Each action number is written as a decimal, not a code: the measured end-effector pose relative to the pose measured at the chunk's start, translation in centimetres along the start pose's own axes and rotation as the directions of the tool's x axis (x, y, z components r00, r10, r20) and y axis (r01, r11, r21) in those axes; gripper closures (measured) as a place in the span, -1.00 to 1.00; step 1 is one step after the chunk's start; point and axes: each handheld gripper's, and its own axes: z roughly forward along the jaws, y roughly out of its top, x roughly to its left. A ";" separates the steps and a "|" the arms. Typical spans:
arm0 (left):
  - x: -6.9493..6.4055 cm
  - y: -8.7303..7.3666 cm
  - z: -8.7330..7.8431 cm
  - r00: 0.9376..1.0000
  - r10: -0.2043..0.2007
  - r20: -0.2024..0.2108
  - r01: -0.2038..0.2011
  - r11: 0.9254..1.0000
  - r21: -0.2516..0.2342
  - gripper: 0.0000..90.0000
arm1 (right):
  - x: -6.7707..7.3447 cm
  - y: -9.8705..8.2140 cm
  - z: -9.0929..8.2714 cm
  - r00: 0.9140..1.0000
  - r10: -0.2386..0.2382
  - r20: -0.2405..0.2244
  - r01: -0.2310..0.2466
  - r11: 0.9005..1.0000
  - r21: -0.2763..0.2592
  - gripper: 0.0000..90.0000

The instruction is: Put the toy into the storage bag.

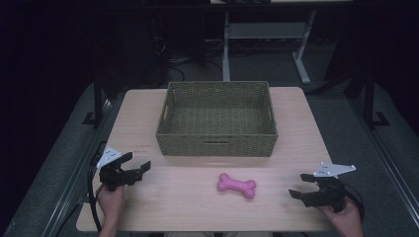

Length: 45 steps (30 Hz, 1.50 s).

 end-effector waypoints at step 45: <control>0.3 -0.1 -0.5 1.000 -0.010 0.006 0.010 1.000 -0.023 -0.70 | 3.7 8.5 2.1 0.969 -0.166 -0.184 0.197 0.967 0.164 -0.61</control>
